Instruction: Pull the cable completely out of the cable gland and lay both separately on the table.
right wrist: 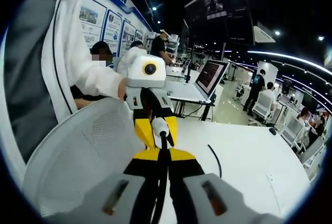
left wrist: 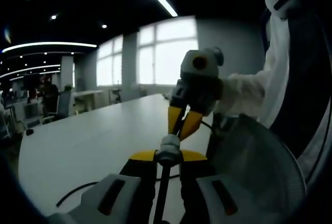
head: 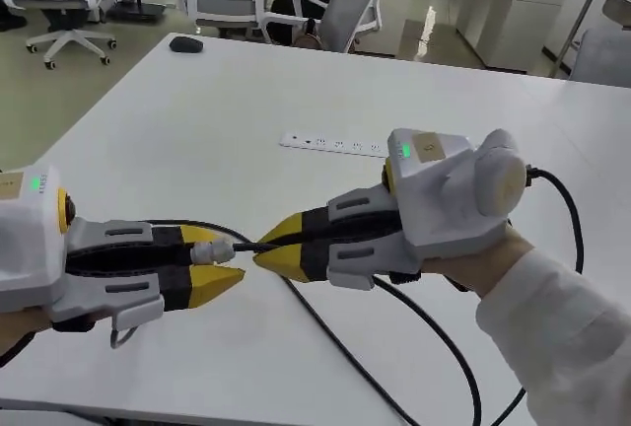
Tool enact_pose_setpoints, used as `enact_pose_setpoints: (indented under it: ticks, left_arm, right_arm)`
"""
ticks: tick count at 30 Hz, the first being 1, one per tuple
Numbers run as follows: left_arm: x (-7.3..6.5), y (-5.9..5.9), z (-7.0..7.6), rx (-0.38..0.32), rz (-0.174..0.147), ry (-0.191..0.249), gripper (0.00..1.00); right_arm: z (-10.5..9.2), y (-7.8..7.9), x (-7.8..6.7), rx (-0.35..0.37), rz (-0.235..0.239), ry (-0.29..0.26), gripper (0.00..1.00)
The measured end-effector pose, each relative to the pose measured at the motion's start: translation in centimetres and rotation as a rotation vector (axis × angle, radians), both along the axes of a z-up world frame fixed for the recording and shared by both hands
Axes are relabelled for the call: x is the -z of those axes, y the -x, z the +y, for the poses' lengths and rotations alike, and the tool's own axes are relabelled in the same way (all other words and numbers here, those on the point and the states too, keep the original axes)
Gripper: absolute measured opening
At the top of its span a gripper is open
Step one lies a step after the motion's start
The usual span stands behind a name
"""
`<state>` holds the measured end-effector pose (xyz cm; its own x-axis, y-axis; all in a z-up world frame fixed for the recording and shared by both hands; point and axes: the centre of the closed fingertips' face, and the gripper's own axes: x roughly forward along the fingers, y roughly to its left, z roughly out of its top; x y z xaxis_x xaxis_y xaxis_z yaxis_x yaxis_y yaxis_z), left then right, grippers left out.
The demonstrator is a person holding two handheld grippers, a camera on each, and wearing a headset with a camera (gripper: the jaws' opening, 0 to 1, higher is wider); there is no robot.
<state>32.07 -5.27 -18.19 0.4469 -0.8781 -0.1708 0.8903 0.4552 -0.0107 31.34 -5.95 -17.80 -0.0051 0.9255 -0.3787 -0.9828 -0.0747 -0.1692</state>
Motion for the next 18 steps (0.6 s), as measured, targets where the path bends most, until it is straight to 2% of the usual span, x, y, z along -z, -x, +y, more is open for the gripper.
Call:
enact_pose_setpoints:
  ticks: [10,18]
  left_arm:
    - [0.1,-0.2,0.3,-0.016,0.006,-0.005,0.17]
    - [-0.3,-0.6,0.8,-0.043,0.006,0.019,0.17]
  right_arm:
    - [-3.0,-1.1,1.5,0.046,0.018,0.037,0.02]
    - [-6.8,-2.5,3.9,0.127,0.037,0.103,0.02]
